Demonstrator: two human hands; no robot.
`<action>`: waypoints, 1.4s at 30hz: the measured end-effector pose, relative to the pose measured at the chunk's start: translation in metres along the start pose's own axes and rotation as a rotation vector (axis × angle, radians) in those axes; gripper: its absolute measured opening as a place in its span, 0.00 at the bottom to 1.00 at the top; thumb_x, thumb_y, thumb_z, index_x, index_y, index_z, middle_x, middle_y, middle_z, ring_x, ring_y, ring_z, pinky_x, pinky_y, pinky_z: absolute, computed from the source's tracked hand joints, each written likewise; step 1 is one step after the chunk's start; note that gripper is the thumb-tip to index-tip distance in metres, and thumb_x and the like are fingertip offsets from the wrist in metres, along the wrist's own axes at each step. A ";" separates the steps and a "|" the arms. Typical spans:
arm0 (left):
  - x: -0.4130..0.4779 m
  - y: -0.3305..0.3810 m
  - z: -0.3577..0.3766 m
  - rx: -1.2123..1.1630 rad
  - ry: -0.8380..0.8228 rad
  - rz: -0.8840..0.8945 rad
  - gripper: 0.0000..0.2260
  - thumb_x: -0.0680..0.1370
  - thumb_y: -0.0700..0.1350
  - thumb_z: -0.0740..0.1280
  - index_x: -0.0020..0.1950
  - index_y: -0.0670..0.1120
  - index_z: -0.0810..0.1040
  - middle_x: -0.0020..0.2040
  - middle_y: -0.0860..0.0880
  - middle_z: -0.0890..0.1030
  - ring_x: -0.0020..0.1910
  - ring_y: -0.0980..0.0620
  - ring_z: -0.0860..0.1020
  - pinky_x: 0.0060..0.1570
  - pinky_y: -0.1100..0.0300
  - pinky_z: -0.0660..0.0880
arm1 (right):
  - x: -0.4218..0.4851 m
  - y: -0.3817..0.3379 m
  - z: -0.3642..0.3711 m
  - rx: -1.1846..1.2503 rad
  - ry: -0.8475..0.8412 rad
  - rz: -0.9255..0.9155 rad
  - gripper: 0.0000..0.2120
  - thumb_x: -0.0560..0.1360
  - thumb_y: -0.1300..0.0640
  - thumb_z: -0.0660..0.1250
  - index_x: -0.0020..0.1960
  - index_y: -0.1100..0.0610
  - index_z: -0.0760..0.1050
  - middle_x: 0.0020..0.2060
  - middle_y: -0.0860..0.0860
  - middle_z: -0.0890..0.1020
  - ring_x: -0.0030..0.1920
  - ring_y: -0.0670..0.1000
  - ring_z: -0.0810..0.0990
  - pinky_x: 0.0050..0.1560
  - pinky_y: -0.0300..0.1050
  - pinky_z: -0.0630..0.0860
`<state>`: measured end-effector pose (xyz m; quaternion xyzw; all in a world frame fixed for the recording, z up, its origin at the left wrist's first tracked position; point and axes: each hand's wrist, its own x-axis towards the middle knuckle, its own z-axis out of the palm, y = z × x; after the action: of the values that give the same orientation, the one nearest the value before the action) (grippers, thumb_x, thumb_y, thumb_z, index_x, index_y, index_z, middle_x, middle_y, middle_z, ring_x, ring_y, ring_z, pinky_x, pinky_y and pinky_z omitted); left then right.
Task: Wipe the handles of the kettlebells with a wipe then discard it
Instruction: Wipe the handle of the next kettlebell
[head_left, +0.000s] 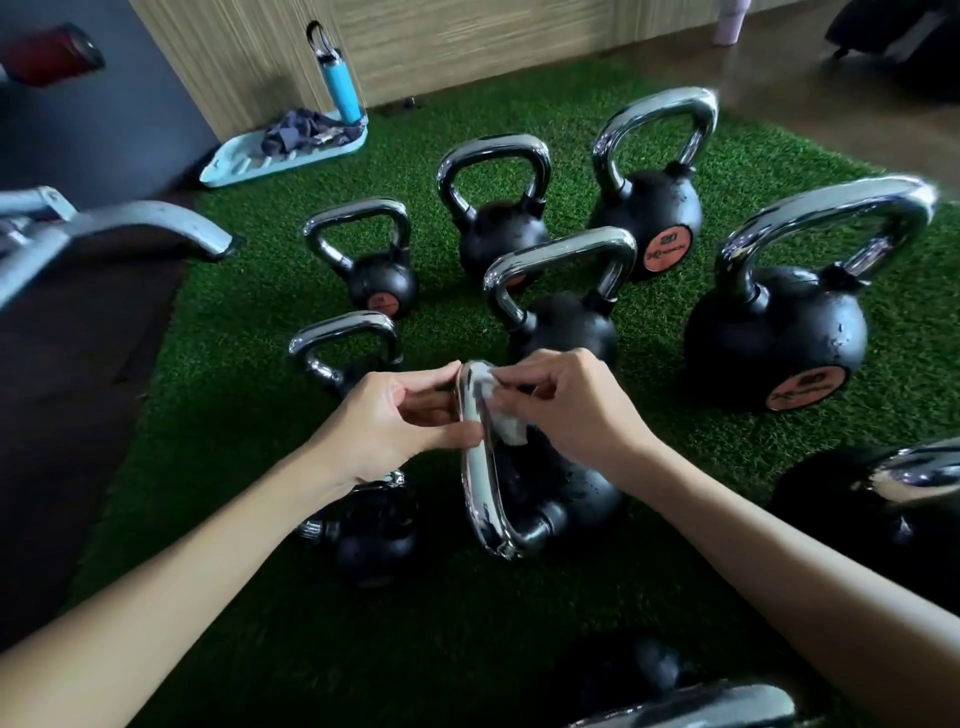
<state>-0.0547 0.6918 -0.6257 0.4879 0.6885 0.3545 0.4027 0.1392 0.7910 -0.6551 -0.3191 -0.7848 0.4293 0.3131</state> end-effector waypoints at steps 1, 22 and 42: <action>-0.001 -0.002 0.000 0.000 0.007 0.006 0.44 0.57 0.58 0.84 0.71 0.52 0.75 0.57 0.53 0.86 0.61 0.57 0.81 0.70 0.52 0.72 | -0.008 -0.001 0.001 0.013 -0.021 -0.005 0.10 0.73 0.50 0.76 0.54 0.48 0.86 0.42 0.45 0.85 0.34 0.37 0.76 0.37 0.32 0.67; 0.009 0.003 0.004 0.042 0.007 0.028 0.39 0.66 0.54 0.80 0.75 0.49 0.73 0.57 0.57 0.85 0.62 0.63 0.79 0.71 0.60 0.66 | -0.057 -0.012 -0.031 -0.186 -0.368 -0.107 0.09 0.63 0.54 0.84 0.42 0.49 0.88 0.35 0.36 0.85 0.34 0.38 0.81 0.36 0.27 0.70; 0.009 0.014 0.001 0.128 -0.026 0.019 0.47 0.56 0.70 0.80 0.72 0.55 0.75 0.60 0.58 0.84 0.64 0.63 0.78 0.75 0.50 0.65 | -0.030 0.009 -0.026 -0.317 -0.559 -0.322 0.08 0.73 0.56 0.74 0.51 0.51 0.87 0.46 0.43 0.88 0.41 0.20 0.70 0.47 0.18 0.64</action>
<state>-0.0505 0.7047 -0.6160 0.5238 0.6996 0.3073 0.3764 0.1791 0.7843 -0.6583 -0.1061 -0.9371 0.3182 0.0969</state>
